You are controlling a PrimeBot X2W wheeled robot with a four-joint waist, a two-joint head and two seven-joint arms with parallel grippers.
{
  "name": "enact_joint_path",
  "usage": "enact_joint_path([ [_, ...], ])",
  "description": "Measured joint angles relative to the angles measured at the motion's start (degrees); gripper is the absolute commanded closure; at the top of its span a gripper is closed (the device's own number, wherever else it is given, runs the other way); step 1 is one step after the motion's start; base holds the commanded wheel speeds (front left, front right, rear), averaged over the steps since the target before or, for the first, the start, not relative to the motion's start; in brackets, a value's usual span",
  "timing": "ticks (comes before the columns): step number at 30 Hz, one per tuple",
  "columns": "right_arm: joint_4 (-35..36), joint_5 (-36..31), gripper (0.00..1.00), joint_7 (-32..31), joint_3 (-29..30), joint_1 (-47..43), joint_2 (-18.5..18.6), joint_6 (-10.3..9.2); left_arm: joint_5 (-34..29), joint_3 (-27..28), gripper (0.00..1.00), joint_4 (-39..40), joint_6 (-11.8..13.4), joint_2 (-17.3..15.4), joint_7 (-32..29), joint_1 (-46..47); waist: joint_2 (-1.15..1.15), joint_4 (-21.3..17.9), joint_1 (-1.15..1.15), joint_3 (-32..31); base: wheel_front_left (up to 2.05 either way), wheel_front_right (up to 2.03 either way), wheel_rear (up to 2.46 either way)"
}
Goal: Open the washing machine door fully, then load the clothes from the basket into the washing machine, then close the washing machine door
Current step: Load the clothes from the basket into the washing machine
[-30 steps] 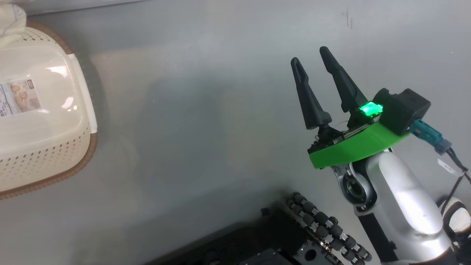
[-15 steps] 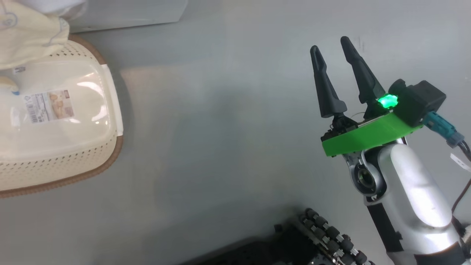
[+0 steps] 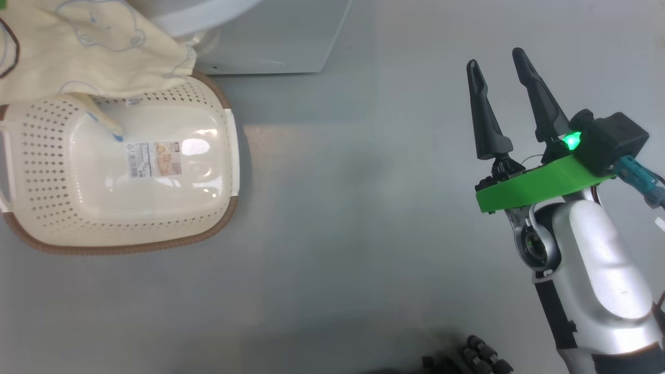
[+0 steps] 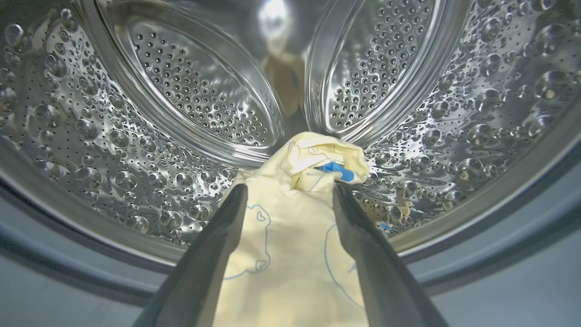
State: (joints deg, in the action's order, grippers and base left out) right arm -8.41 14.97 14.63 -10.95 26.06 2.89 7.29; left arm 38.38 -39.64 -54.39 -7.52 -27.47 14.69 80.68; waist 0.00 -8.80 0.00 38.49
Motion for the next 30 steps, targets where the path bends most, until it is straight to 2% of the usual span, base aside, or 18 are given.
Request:
enact_joint_path([
  [9,-1.0,-2.0,0.0,0.0,2.3,-1.7,0.0,0.0,-1.8,3.9,0.0,6.9,0.0,2.7,0.0,-13.7,0.0,4.1,0.0,-5.8,0.0,0.0,0.0],
  [16,-1.7,-2.0,0.0,0.0,2.8,-4.7,0.1,0.0,-1.7,7.6,0.0,12.0,0.0,3.6,0.0,-24.3,0.0,5.9,0.0,-10.6,0.0,0.0,0.0],
  [20,-1.8,-2.0,0.0,0.0,3.1,-5.9,0.2,0.0,-3.6,10.2,0.0,16.4,0.1,4.3,0.0,-30.4,0.0,6.9,0.0,-13.3,0.0,0.0,0.0],
  [30,-1.5,-2.0,0.0,0.0,3.7,-8.4,0.5,0.0,-9.1,17.9,0.0,28.2,3.2,7.5,0.0,-48.1,0.0,7.5,0.0,-16.1,0.0,0.0,0.0],
])
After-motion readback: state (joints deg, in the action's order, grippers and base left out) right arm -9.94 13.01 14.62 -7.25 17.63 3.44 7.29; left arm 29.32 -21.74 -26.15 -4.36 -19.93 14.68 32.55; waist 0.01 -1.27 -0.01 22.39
